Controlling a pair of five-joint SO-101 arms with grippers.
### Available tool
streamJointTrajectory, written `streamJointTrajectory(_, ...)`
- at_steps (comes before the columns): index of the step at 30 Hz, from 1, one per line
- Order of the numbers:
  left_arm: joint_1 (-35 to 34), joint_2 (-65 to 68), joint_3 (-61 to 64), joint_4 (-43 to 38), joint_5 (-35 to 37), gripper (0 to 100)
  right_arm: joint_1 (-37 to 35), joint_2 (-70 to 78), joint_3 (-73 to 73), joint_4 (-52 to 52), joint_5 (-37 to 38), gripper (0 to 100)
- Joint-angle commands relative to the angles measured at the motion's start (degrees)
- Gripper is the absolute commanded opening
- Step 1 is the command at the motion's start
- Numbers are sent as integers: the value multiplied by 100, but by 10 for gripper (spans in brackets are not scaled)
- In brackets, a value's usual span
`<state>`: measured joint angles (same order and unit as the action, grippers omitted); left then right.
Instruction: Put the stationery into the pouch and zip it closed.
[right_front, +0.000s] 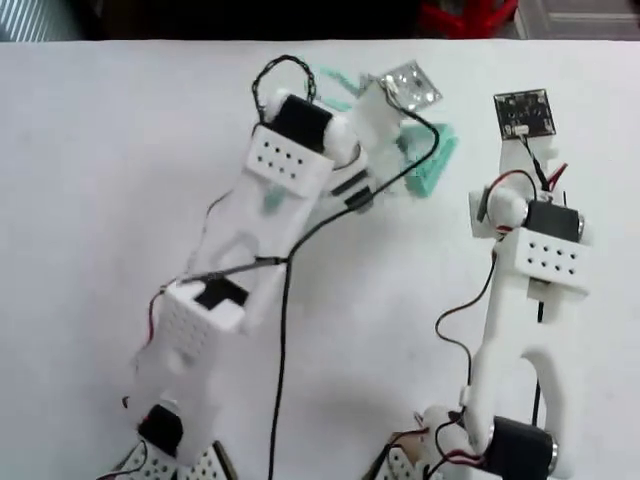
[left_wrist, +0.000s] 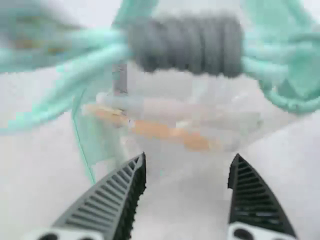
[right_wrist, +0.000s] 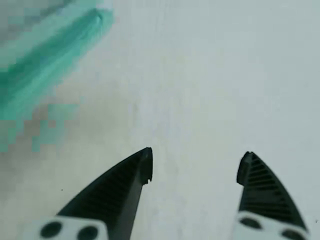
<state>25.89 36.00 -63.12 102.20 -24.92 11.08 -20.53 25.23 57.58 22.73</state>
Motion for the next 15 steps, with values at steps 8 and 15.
streamJointTrajectory(8, -804, -1895, 1169, 9, -677, 260, 75, -145, -9, -119, 0, 276)
streamJointTrajectory(15, -2185, -1965, 1327, -1090, 484, 161, 40, 505, -26, -725, -44, 70)
